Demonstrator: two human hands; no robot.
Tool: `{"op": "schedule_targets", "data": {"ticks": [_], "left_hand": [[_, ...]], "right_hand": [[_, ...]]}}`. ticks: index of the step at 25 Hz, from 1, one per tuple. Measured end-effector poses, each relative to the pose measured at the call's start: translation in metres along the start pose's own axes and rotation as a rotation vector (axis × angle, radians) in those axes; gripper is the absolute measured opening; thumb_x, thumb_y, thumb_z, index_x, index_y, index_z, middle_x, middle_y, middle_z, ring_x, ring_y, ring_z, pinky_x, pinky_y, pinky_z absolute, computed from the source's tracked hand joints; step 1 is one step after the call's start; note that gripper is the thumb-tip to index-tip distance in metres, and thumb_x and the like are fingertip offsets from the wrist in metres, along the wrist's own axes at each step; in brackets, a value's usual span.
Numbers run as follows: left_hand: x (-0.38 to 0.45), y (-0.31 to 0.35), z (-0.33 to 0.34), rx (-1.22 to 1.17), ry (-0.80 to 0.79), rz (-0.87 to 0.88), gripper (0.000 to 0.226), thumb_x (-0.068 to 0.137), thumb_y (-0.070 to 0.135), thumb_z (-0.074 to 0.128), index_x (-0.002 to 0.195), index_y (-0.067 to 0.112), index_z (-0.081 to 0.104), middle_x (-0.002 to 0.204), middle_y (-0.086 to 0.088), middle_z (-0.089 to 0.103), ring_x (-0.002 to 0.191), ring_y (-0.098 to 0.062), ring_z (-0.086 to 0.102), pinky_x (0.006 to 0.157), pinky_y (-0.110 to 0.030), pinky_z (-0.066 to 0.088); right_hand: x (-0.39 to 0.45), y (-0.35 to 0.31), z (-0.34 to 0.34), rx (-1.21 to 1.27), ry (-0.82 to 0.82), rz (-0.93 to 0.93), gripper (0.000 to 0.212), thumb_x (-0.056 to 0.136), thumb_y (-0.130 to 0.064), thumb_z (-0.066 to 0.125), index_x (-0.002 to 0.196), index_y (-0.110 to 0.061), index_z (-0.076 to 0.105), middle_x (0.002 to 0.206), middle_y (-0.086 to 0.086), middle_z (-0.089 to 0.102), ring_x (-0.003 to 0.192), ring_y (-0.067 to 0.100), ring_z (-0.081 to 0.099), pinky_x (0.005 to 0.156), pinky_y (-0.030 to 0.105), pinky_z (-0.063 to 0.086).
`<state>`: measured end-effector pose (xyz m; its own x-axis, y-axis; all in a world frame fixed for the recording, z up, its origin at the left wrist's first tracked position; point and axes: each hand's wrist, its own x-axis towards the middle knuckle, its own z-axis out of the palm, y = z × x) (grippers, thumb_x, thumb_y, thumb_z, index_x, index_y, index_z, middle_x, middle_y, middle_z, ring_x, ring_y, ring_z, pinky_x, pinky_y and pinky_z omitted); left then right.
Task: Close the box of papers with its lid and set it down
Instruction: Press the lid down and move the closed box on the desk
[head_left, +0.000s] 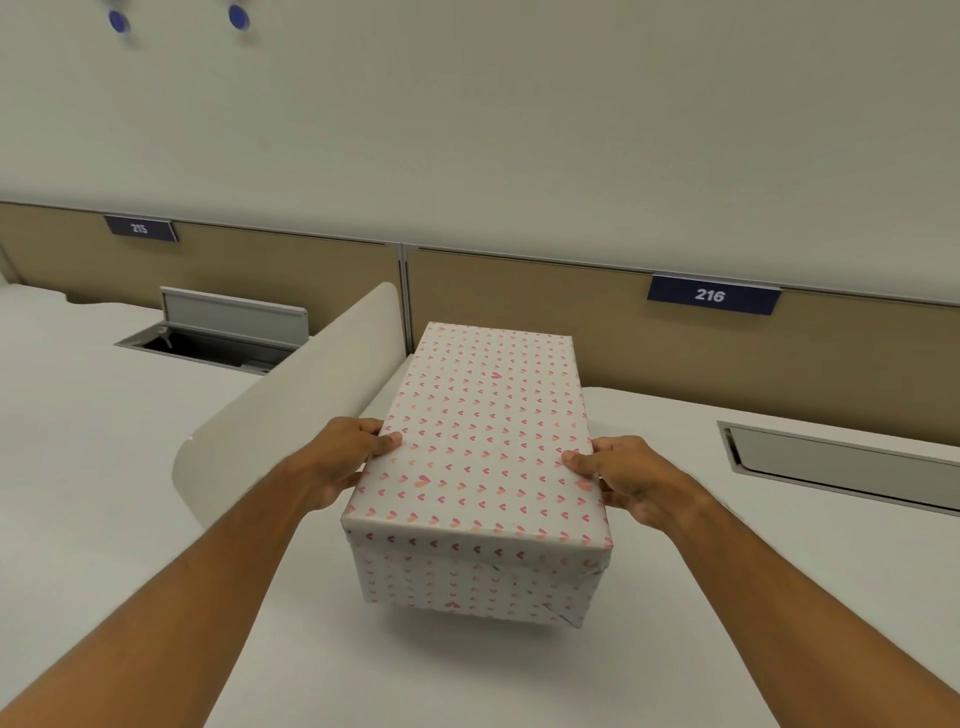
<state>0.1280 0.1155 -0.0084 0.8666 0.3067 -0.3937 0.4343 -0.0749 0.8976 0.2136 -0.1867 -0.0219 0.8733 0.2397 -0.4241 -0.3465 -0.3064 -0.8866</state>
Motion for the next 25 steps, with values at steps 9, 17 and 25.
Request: {"op": "schedule_targets", "data": {"ticks": [9, 17, 25], "left_hand": [[0.086, 0.007, -0.064, 0.128, -0.015, -0.025, 0.034, 0.095, 0.025, 0.056, 0.124, 0.008, 0.06, 0.115, -0.011, 0.07, 0.098, -0.036, 0.069, 0.095, -0.054, 0.053], [0.132, 0.018, -0.094, 0.22, 0.037, -0.037, 0.035, 0.097, 0.028, 0.052, 0.129, 0.015, 0.055, 0.114, -0.009, 0.067, 0.096, -0.034, 0.067, 0.092, -0.053, 0.054], [0.146, 0.025, -0.1, 0.365, 0.104, -0.039, 0.043, 0.098, 0.031, 0.049, 0.138, 0.018, 0.048, 0.125, -0.009, 0.062, 0.102, -0.034, 0.064, 0.094, -0.052, 0.052]], "right_hand": [[0.07, -0.028, 0.072, 0.053, 0.023, -0.011, 0.034, 0.088, -0.022, 0.071, 0.116, -0.005, 0.063, 0.113, 0.008, 0.073, 0.097, 0.027, 0.071, 0.076, 0.036, 0.059], [0.112, -0.046, 0.109, 0.076, 0.045, -0.034, 0.036, 0.087, -0.022, 0.073, 0.118, -0.008, 0.062, 0.115, 0.006, 0.073, 0.095, 0.025, 0.072, 0.079, 0.038, 0.06], [0.123, -0.048, 0.119, 0.09, 0.059, -0.028, 0.039, 0.083, -0.024, 0.076, 0.116, -0.009, 0.063, 0.113, 0.005, 0.074, 0.092, 0.024, 0.074, 0.082, 0.041, 0.061]]}}
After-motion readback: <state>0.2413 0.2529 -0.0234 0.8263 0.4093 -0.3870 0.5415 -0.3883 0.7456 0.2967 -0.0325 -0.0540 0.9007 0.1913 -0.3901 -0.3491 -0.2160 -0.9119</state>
